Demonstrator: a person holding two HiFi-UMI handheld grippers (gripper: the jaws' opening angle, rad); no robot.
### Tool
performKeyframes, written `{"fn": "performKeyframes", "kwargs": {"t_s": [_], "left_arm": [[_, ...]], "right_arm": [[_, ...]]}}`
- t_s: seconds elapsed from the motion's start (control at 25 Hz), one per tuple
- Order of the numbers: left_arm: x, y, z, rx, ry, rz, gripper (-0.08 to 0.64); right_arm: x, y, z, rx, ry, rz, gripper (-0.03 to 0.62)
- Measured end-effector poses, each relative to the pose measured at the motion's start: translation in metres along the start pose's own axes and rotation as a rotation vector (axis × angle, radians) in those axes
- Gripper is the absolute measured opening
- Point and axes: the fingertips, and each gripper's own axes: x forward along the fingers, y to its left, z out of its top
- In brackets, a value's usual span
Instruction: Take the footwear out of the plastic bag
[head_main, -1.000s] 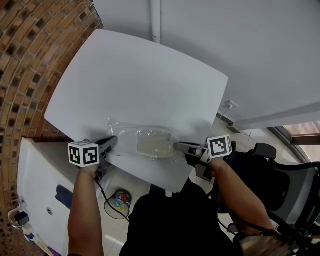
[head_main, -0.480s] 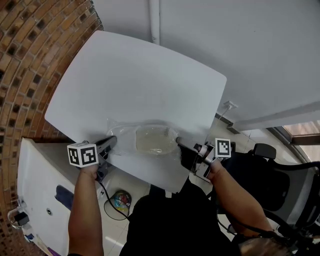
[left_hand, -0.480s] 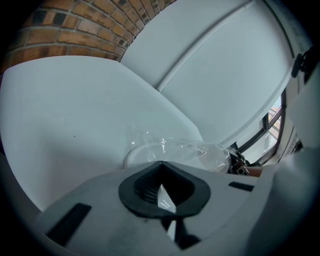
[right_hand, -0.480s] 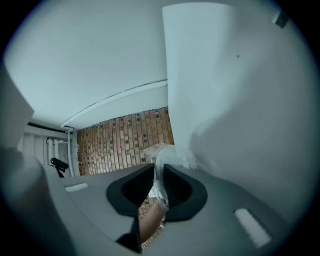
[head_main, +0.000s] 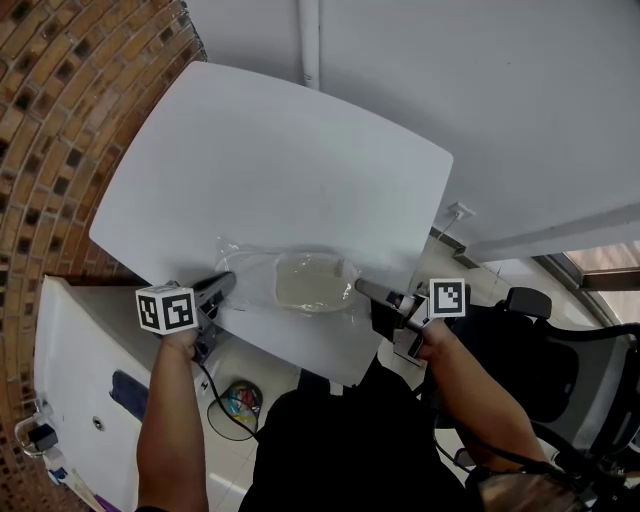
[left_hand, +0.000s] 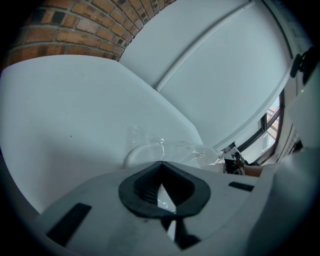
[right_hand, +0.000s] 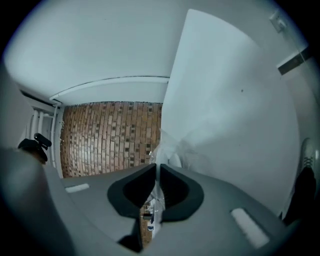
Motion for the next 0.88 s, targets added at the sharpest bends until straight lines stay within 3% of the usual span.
{"fn": "performKeyframes", "kwargs": {"t_s": [0.16,0.44,0.88], "left_arm": [[-0.003,0.007,-0.001,0.026,0.009,0.062,0.006],[-0.002,0.022,-0.014,0.096,0.102,0.189,0.006],[-0.025,0.049,-0.005,0.143,0.112,0.364,0.006]], "right_arm": [[-0.017,-0.007,0.013,-0.011,-0.048,-0.036,0.029],[-0.04,-0.01,0.024,-0.028,-0.065,-0.062,0.029],[-0.065,-0.014,0.035,-0.061,-0.099,-0.099,0.031]]}}
